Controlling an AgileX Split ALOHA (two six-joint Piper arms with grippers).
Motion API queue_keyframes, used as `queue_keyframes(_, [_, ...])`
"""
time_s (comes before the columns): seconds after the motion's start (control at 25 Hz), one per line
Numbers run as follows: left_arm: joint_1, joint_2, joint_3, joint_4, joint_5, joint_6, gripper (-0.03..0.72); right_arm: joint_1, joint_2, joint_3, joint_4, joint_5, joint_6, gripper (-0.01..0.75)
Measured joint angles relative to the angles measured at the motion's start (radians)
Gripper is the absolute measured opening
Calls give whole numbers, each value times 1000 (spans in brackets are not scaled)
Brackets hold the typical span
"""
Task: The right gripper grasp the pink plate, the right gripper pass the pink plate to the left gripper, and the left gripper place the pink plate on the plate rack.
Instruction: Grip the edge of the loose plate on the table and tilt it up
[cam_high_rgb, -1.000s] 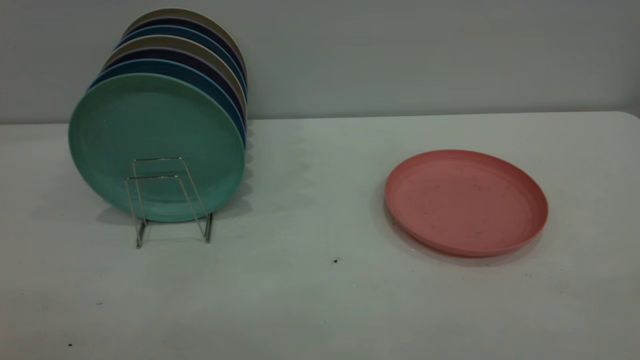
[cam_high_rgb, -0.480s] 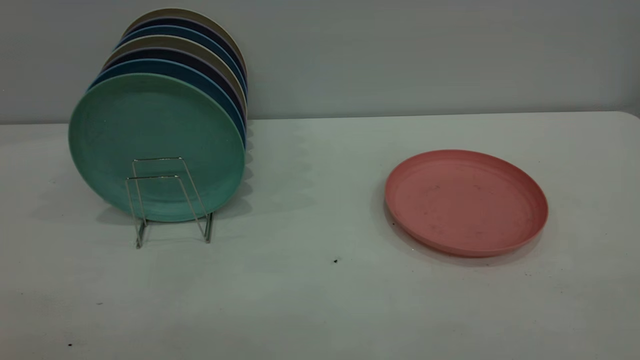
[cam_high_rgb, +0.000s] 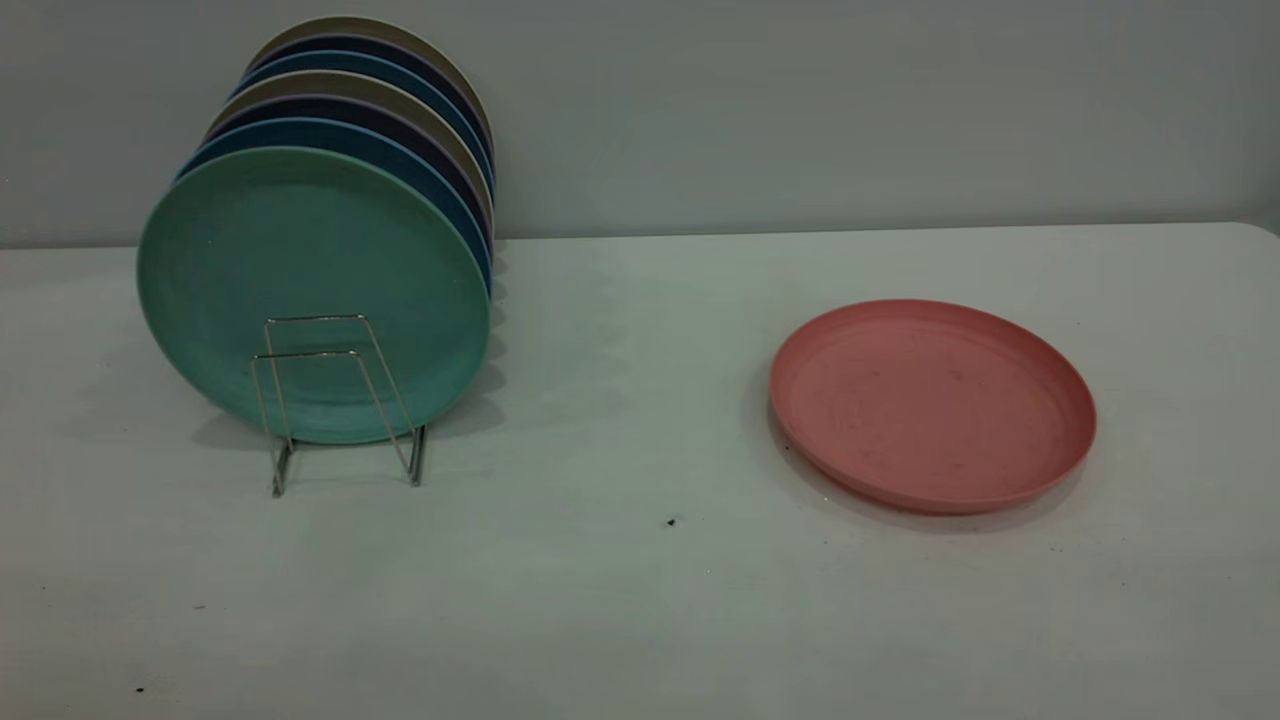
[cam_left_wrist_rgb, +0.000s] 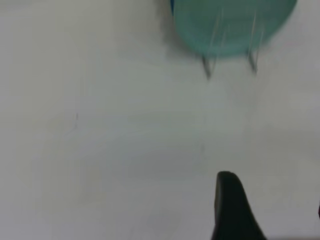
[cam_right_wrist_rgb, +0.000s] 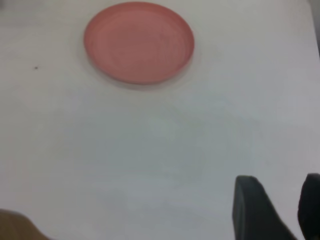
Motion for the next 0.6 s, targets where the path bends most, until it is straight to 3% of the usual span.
queue_keyframes(0.36, [0, 286, -1, -77, -214, -61, 445, 0, 0, 0, -2, 0, 5, 239])
queue_keyframes(0.6, [0, 571, -28, -212, -303, 85, 445, 0, 109, -18, 6, -64, -20, 270])
